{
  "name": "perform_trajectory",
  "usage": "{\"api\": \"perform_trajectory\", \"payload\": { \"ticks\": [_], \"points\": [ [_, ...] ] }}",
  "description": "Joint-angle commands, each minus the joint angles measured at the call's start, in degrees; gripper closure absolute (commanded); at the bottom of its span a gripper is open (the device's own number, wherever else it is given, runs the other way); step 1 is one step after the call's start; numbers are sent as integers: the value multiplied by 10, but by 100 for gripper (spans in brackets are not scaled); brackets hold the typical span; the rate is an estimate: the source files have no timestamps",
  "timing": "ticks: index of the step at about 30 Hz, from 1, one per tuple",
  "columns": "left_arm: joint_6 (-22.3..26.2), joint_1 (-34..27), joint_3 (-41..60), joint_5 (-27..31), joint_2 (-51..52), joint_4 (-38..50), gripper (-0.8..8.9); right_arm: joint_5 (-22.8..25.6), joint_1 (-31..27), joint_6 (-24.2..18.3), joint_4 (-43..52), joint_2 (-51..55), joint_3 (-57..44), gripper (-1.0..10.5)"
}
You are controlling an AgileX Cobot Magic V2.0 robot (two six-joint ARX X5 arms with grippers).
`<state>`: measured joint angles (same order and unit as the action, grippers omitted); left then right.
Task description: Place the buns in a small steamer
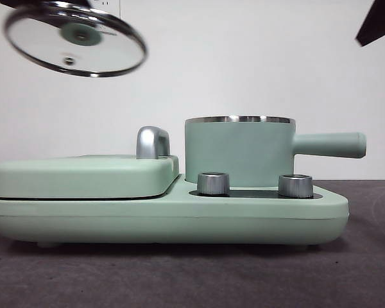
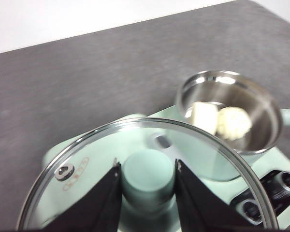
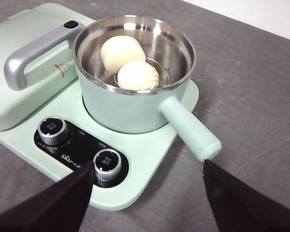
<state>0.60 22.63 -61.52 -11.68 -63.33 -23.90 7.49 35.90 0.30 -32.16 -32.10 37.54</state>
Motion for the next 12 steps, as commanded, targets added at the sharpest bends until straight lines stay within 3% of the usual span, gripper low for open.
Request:
{"api": "perform_trajectory", "payload": {
  "ticks": [1, 12],
  "points": [
    [-13, 25, -9, -1, -22, 48, 797, 1, 4, 4, -6, 15, 2, 591],
    [-17, 111, -11, 12, -137, 222, 797, 1, 4, 8, -35, 31, 2, 591]
  ]
}}
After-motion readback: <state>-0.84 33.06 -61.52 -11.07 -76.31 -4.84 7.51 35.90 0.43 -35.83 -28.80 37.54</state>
